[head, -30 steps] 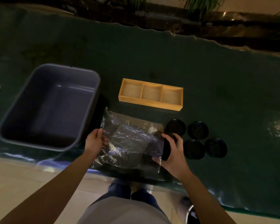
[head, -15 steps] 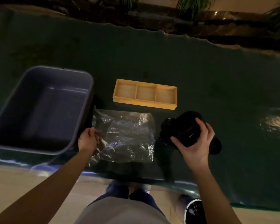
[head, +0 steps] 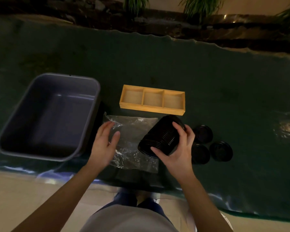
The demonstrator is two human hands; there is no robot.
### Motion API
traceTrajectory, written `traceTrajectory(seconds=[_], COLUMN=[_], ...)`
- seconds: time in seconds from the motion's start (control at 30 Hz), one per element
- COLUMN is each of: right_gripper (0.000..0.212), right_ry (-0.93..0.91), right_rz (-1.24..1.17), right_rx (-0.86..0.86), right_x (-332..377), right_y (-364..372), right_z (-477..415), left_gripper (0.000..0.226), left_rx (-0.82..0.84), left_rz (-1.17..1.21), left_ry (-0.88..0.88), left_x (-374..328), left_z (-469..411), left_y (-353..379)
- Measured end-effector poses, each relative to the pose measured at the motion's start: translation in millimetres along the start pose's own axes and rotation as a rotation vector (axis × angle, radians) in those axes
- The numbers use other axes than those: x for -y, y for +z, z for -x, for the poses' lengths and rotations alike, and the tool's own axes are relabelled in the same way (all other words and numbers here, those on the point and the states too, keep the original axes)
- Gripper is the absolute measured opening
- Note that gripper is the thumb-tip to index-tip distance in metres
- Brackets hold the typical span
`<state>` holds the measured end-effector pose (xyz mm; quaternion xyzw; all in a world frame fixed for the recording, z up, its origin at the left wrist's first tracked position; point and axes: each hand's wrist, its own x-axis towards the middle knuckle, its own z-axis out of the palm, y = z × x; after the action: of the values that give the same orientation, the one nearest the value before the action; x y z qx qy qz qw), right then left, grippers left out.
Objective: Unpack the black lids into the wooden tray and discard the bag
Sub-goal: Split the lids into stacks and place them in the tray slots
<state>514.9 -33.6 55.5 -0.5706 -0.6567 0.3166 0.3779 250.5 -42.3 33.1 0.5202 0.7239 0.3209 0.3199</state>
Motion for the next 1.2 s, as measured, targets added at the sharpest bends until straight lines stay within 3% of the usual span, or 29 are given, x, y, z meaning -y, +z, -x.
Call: traceTrajectory(seconds=[0.13,0.2,0.5,0.57,0.67,0.73,0.83,1.03,1.2], right_gripper=[0.108,0.117,0.146,0.131,0.077,0.055,0.036,0.048,0.066], right_ry=[-0.070,-0.091,-0.056,-0.059,-0.099,-0.082,-0.023,0.056,-0.014], right_rz=[-0.001,-0.010,-0.112,-0.182,-0.335,-0.322,-0.291,-0.375,-0.243], right_rx=[0.026,0.031,0.224,0.256,0.187,0.084,0.007,0.038,0.075], right_x=[9,15,29,28,31,37,40,38,42], right_y=[15,21,10,4,1,0,-2,-7,-9], right_z=[5,7,8,7,8,5,0,-3,-4], left_gripper=[0.076,0.074,0.067,0.070,0.068,0.064,0.076,0.087,0.098], left_rx=[0.381,0.496,0.499,0.506,0.541,0.547,0.523,0.331,0.274], left_rz=[0.425,0.530,0.649,0.659,0.660,0.618,0.498,-0.024,-0.214], left_ry=[-0.186,-0.225,-0.318,-0.321,-0.285,-0.226,-0.113,0.280,0.407], left_x=[-60,-76,-87,-85,-84,-86,-87,-94,-93], left_z=[24,28,20,19,19,20,22,23,25], left_y=[0,3,5,3,2,0,2,-7,-16])
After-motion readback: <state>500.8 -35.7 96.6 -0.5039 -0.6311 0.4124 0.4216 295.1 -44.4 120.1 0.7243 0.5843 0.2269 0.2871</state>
